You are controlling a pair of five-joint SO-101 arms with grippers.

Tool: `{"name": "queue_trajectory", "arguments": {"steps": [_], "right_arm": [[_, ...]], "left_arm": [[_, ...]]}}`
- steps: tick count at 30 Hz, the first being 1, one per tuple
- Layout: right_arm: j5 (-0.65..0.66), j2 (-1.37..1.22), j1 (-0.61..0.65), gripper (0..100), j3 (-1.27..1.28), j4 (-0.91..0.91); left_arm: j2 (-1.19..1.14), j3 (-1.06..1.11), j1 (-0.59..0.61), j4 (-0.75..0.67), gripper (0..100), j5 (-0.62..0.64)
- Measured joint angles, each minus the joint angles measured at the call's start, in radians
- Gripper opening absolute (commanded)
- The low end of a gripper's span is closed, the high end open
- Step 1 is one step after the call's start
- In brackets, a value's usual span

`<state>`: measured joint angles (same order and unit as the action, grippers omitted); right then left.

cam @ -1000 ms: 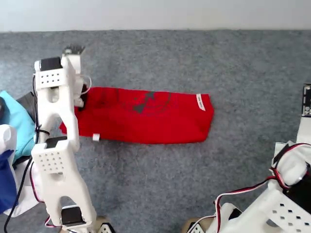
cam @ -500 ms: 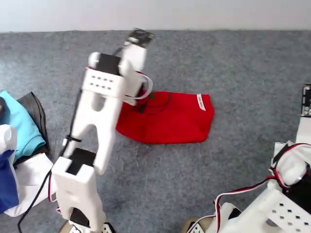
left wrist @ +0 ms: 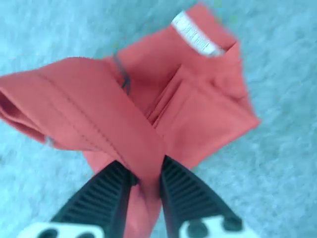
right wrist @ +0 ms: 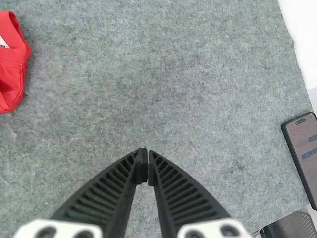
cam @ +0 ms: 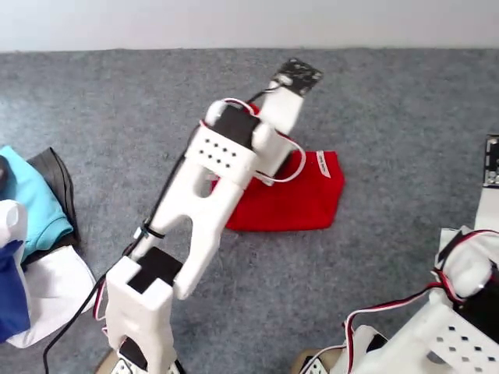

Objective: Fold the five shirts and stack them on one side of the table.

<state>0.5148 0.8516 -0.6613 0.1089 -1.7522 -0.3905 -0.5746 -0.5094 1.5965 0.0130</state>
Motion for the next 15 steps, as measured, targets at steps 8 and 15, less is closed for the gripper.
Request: {"name": "queue_trajectory", "arguments": {"steps": [8,15], "right_arm": [[0.000,0.000,0.000,0.9,0.000,0.000],[0.000,0.000,0.000,0.9,0.000,0.000]], "left_arm": [[-0.107,0.002,-0.069,-0.117,1,0.002],[-0.209,-0.069,-0.083,-0.163,4,0.002]]}}
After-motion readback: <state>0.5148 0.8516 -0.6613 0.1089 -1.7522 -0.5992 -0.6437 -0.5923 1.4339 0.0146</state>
